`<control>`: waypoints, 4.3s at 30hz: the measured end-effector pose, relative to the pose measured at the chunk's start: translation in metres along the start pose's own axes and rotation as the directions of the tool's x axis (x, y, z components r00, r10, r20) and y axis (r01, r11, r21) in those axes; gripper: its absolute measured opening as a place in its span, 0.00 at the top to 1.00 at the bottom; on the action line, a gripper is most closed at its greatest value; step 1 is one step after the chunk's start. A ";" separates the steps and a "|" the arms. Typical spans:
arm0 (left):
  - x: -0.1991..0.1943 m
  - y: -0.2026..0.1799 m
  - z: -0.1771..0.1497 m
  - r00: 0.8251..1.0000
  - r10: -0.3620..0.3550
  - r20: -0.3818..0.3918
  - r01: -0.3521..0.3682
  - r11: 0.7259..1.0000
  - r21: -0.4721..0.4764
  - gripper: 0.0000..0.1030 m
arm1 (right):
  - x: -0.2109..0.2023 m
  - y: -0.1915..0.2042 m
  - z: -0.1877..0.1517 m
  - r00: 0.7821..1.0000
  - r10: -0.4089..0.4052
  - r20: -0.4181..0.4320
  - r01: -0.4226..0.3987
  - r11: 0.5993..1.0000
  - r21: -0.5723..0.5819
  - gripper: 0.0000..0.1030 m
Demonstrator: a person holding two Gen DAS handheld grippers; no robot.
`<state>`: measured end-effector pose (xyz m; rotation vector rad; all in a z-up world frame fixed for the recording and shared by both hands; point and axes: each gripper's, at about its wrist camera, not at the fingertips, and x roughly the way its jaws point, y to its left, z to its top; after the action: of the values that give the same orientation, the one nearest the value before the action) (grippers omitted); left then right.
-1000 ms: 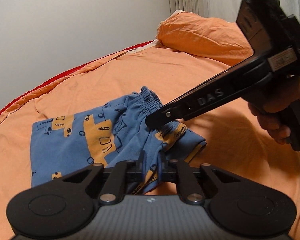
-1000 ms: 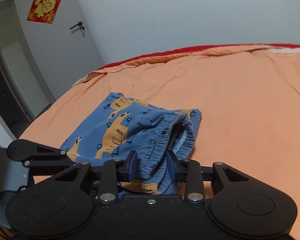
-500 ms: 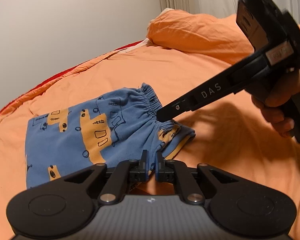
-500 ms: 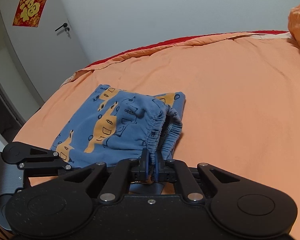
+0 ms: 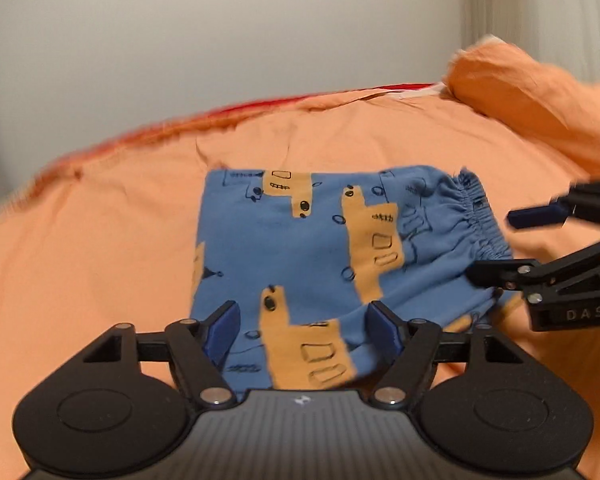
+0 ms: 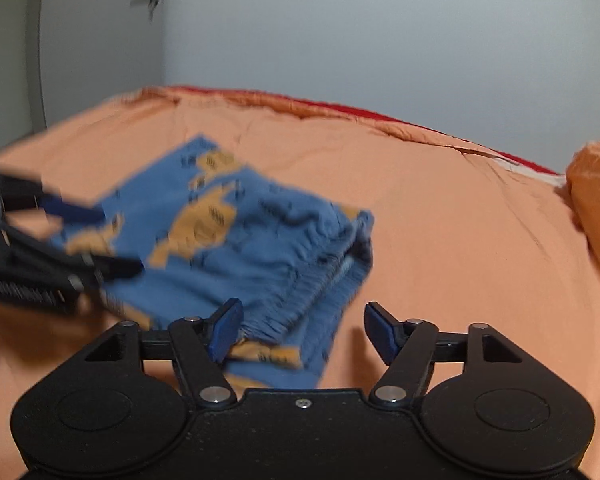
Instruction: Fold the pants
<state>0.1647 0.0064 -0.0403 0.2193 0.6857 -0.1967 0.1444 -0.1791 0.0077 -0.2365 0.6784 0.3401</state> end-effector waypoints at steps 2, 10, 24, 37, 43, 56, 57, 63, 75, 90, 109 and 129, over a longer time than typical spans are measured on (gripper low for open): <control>-0.007 -0.005 -0.008 0.999 0.034 0.011 -0.034 0.999 0.034 0.14 | -0.006 -0.007 -0.012 1.000 -0.015 0.016 0.015 1.000 0.012 0.16; -0.023 0.025 0.015 0.997 -0.041 0.065 0.047 0.995 -0.088 0.04 | -0.023 -0.010 0.009 0.989 -0.023 0.147 0.020 1.000 0.024 0.08; 0.060 0.080 0.032 0.999 0.034 0.000 -0.033 0.970 -0.242 0.01 | 0.073 -0.027 0.047 0.981 -0.150 0.121 0.158 0.985 -0.066 0.09; 0.103 0.082 0.078 0.987 0.147 -0.067 -0.154 0.983 -0.103 0.01 | 0.085 -0.017 0.059 0.983 -0.156 0.098 0.166 0.980 -0.108 0.09; 0.073 0.090 0.075 0.992 0.119 -0.030 -0.123 0.959 -0.255 0.02 | 0.044 -0.042 0.055 0.949 -0.267 0.170 0.277 0.960 -0.036 0.08; -0.003 0.035 0.007 0.999 0.029 0.032 -0.026 0.995 -0.093 0.01 | 0.005 -0.028 0.026 0.951 -0.272 0.148 0.274 0.962 0.007 0.02; -0.006 0.035 0.004 0.999 0.032 0.024 -0.030 0.994 -0.100 0.01 | -0.001 -0.019 0.026 0.956 -0.244 0.163 0.248 0.969 -0.002 0.02; -0.002 0.050 -0.009 0.999 -0.022 -0.040 0.011 0.967 -0.253 0.01 | 0.009 0.001 -0.001 0.979 -0.188 0.084 0.187 0.982 0.010 0.01; -0.017 0.057 -0.014 0.994 -0.085 -0.074 0.052 0.926 -0.373 0.01 | -0.006 0.006 -0.013 0.986 -0.168 0.020 0.167 0.985 0.051 0.01; -0.012 0.092 -0.021 0.998 0.036 -0.059 -0.058 0.896 -0.441 0.00 | 0.014 -0.017 -0.002 0.987 -0.151 0.059 0.141 0.980 0.142 0.01; -0.014 0.094 -0.025 0.998 0.028 -0.050 -0.047 0.890 -0.454 0.00 | 0.015 -0.015 -0.008 0.987 -0.146 0.074 0.135 0.981 0.137 0.01; 0.035 0.104 0.059 1.000 0.004 0.013 0.001 0.930 -0.368 0.00 | 0.047 -0.035 0.056 0.988 -0.130 0.084 0.121 0.987 0.108 0.01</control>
<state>0.2530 0.0867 -0.0042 -0.1419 0.6961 -0.0650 0.2239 -0.1823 0.0227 -0.1634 0.5864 0.1934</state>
